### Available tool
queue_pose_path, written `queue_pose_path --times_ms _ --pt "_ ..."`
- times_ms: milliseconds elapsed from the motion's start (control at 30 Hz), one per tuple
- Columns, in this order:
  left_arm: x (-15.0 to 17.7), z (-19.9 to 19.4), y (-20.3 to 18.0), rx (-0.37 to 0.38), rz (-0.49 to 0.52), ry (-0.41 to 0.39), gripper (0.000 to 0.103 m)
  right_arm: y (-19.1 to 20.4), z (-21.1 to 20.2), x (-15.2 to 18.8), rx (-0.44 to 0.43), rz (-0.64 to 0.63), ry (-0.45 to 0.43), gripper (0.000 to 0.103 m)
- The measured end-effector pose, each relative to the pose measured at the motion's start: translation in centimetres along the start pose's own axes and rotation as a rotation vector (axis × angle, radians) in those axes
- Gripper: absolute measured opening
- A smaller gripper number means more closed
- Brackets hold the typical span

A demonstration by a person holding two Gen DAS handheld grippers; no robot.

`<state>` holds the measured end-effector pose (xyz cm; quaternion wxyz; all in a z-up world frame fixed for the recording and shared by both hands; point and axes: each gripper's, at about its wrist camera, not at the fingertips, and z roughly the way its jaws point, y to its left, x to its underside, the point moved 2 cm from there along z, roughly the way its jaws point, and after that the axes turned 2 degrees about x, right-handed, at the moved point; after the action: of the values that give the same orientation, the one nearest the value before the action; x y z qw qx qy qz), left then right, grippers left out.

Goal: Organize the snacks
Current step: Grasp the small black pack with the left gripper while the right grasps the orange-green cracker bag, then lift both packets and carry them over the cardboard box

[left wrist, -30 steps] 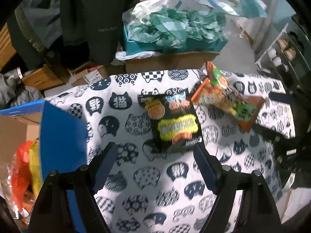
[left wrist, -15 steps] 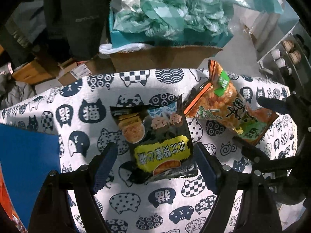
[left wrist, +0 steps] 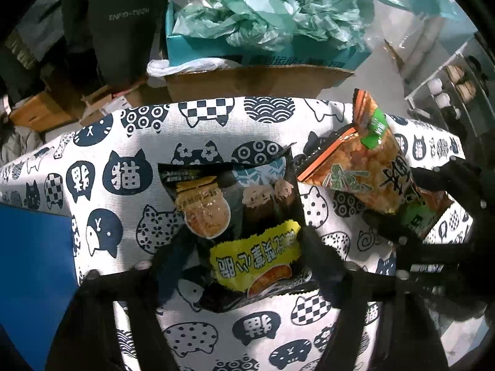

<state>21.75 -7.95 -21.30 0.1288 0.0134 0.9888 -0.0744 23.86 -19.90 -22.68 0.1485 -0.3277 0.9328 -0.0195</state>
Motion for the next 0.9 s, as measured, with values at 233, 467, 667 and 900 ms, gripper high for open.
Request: queue_pose_path --times_ms 233,467,667,900 --pt "1.4 -0.9 0.4 -0.014 0.056 -0.025 0.056 -0.4 -0.5 -0.1 -0.035 0.093 0.026 0.038" --pt "2.7 -2.2 0.7 -0.037 0.091 -0.034 0.056 0.5 -1.4 0.8 -0.039 0.164 0.045 0.035" --pt "3.7 -4.2 1.4 -0.041 0.089 -0.051 0.056 1.5 -3.3 1.9 -0.065 0.197 0.029 0.035" --pt "5.4 -6.8 1.7 -0.037 0.1 -0.061 0.056 1.6 -6.2 3.0 -0.102 0.26 -0.005 0.035"
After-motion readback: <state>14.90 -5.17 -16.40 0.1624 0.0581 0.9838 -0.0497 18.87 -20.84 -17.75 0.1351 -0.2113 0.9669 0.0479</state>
